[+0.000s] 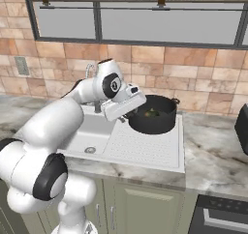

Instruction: Dump the squash from the pot into the sink. Then turn on the water and wash the squash. Then turn off the water and put the squash back in the pot.

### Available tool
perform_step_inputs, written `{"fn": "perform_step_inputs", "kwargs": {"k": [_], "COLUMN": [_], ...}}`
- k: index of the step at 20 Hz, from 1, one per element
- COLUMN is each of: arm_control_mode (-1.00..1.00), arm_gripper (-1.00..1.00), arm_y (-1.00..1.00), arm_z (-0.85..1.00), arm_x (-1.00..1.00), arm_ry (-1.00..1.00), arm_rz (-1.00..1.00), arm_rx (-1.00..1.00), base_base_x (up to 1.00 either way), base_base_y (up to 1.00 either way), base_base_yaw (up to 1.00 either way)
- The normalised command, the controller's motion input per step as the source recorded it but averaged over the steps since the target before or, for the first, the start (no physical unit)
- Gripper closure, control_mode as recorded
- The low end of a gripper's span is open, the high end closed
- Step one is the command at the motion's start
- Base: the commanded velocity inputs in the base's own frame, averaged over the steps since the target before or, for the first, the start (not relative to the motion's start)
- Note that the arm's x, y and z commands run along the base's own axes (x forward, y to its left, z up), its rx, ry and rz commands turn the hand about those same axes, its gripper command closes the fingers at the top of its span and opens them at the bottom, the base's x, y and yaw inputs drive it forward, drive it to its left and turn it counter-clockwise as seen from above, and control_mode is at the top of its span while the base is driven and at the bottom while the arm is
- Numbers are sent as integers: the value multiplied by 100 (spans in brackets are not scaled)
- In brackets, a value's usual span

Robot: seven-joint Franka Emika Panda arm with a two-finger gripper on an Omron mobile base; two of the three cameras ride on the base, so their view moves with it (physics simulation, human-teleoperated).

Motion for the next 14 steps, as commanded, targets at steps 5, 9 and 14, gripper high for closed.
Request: {"fn": "perform_step_inputs", "kwargs": {"k": [5,9,14], "arm_control_mode": [-100,-100,-100], "arm_gripper": [100,100,100], "arm_y": [57,46,39], "arm_z": [6,6,9], "arm_x": [-14,-20,-27], "arm_ry": [15,13,2], "arm_rz": [19,18,16], "arm_rx": [0,0,4], "base_base_x": [0,0,0], "base_base_y": [0,0,0], "base_base_yaw": [0,0,0]}}
